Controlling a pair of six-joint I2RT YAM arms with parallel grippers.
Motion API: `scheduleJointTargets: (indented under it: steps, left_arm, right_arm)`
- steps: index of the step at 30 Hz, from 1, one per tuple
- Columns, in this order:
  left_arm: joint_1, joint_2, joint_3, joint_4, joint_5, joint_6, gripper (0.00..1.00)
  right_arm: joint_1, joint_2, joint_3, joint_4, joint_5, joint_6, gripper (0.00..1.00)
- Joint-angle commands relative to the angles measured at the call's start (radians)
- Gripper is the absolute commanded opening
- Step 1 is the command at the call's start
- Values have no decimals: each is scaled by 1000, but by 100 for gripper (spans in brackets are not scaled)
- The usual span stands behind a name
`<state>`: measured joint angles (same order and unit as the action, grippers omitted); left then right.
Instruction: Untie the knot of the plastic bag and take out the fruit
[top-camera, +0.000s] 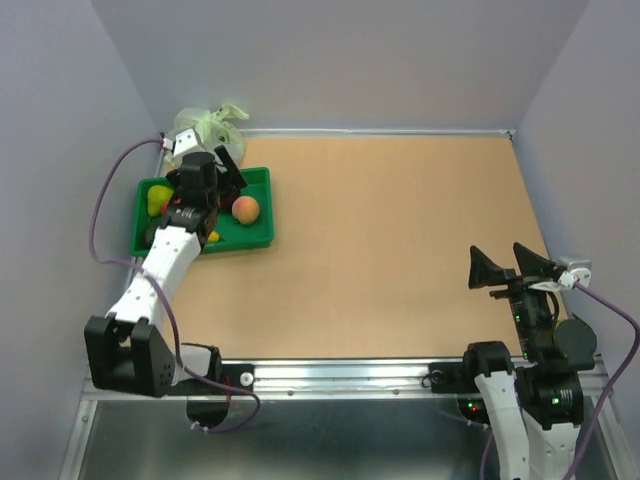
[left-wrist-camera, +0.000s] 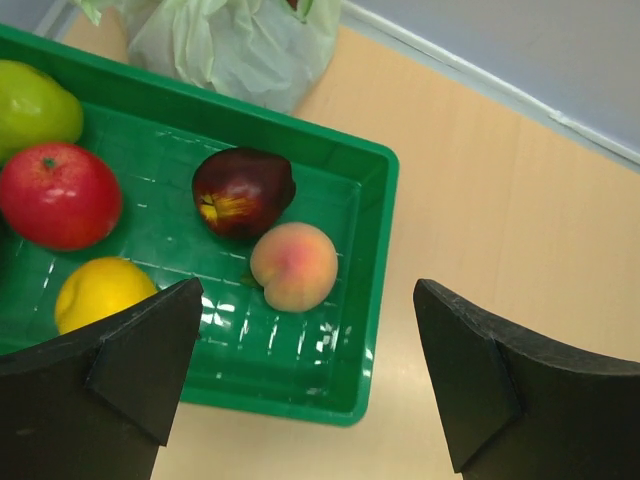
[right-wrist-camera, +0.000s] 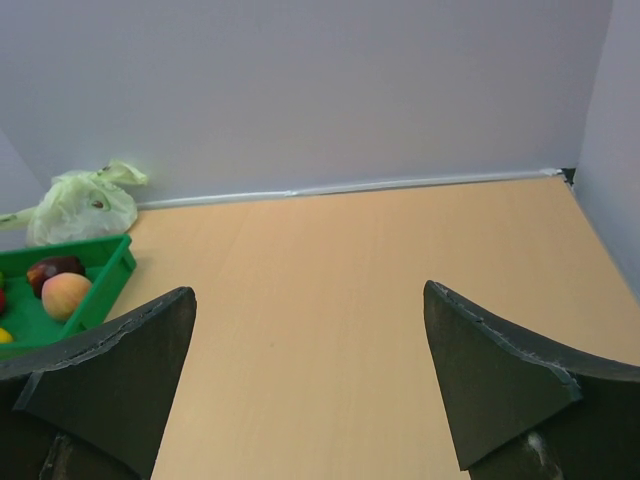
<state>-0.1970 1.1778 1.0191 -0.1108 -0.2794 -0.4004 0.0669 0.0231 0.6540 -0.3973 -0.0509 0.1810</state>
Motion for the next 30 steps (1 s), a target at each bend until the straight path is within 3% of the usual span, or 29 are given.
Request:
scheduleJointTargets:
  steps: [1,9,15,20,26,30]
  left_arm:
    - [92,152,120,89,25,-71,99]
    - [171,586,447,132,-96,-68,99]
    - [222,808,639,126,-141,-89,87]
    - [246,986,811,120,-124,-57,65]
    - [251,1108,992,112,-31,-2,0]
    - [231,1112,1015,120,101,2,0]
  right_arm:
    - [11,-9,-17,12,-44,0,100]
    - [19,-11,-21,11,-44,2,100]
    - [20,-9,-22,12,-73,3,100]
    - [20,-8,-25,11,-78,3,100]
    - [20,-6,-27,11,-72,5,100]
    - [19,-5,-27,12,-67,6,100]
